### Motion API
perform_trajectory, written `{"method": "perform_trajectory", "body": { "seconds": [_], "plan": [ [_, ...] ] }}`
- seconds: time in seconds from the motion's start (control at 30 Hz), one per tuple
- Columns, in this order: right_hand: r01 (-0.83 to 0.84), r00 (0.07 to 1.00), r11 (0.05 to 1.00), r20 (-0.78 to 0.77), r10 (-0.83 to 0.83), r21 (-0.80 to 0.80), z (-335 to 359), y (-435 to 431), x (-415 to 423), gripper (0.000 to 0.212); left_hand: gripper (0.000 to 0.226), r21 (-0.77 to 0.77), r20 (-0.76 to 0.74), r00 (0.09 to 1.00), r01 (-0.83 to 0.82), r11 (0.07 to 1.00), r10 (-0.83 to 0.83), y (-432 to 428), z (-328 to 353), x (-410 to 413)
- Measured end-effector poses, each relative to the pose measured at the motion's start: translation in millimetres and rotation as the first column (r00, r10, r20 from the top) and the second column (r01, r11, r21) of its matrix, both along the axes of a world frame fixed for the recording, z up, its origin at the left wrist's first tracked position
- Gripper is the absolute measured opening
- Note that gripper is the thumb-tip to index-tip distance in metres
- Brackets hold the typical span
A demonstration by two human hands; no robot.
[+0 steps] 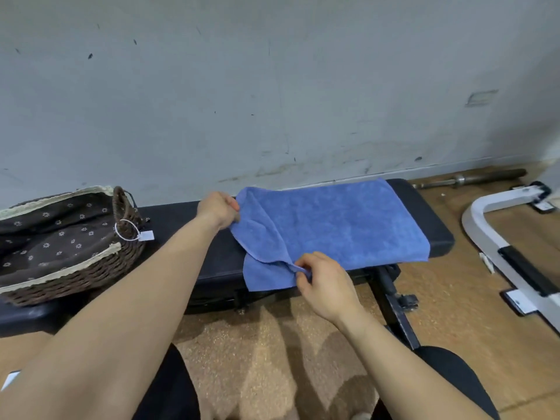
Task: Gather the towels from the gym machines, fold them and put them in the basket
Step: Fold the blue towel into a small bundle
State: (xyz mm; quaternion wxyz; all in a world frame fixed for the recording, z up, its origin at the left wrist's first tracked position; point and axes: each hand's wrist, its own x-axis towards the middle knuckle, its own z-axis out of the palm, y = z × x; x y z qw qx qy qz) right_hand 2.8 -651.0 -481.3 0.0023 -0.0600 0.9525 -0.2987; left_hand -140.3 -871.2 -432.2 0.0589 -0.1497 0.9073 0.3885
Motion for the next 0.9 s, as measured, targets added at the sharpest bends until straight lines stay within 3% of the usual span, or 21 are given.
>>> {"method": "perform_trajectory", "body": {
  "seconds": [0.13,0.23,0.37,0.6,0.9],
  "plan": [
    [0.052,0.996,0.999,0.074,-0.052,-0.001,10.8,23.4,-12.3,0.007,0.012,0.288,-0.171,0.98,-0.051,0.956,0.104,30.4,-0.3,1.2],
    [0.065,0.995,0.995,0.077,-0.059,-0.079,14.3,43.6,-32.6,0.01,0.023,0.411,-0.205,0.97,-0.037,0.911,0.132,56.7,-1.8,-12.6],
    [0.105,0.994,0.971,0.01,-0.106,-0.212,17.5,79.8,-61.5,0.02,0.03,0.239,-0.34,0.94,0.114,0.964,-0.027,92.8,-0.9,-48.3],
    [0.358,0.93,0.882,0.036,-0.365,-0.308,9.9,147.5,-90.1,0.02,0.011,0.036,-0.484,0.849,0.261,0.965,-0.211,168.8,0.5,-117.6],
    [0.535,0.836,0.844,0.157,-0.526,-0.019,-7.4,227.5,-78.3,0.01,0.01,-0.028,-0.463,0.817,0.374,0.927,-0.344,273.3,-20.7,-170.9]
  ]
}}
